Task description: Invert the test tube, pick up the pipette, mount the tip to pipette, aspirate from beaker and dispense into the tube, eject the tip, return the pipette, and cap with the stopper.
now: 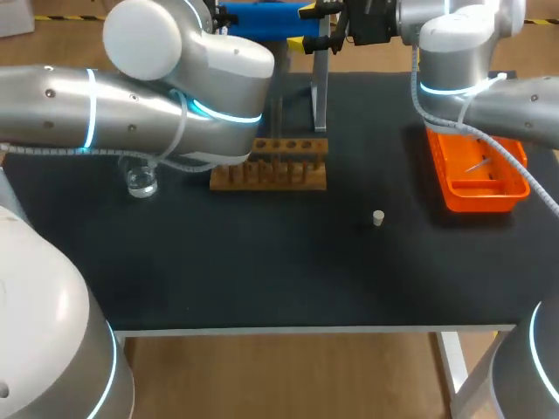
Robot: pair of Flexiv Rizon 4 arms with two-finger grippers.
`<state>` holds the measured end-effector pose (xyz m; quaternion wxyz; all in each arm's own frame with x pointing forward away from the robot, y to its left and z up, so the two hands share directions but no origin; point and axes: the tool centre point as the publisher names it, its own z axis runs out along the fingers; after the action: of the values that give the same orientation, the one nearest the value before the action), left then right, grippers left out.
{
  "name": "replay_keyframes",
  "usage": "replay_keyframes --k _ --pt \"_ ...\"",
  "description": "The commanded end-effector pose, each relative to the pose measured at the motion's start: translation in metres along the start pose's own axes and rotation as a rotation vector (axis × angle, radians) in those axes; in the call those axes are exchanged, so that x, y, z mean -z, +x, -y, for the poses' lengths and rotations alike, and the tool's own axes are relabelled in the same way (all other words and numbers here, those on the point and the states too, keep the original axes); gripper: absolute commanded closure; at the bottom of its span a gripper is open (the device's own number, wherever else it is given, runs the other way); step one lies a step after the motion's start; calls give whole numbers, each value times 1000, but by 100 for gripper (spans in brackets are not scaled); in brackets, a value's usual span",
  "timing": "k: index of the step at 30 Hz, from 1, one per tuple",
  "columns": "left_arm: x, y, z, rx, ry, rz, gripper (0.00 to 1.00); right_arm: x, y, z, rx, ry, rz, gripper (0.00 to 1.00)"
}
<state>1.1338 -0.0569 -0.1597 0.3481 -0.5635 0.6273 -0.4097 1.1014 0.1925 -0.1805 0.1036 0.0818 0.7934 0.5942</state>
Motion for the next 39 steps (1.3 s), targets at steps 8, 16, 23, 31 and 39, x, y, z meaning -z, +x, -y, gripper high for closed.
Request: replay_keyframes --k 8,16,23,31,39 --pt "-11 4 1 -4 -45 39 100 1 0 -1 0 3 0 0" --pt "-17 4 1 -26 -57 37 100 1 0 -1 0 3 0 0" --pt "-23 1 -3 -14 -80 45 100 1 0 -1 0 3 0 0" --pt "-30 -1 -13 6 -95 43 100 1 0 -1 0 3 0 0" --pt "-36 -3 -19 11 -112 44 100 1 0 -1 0 3 0 0"
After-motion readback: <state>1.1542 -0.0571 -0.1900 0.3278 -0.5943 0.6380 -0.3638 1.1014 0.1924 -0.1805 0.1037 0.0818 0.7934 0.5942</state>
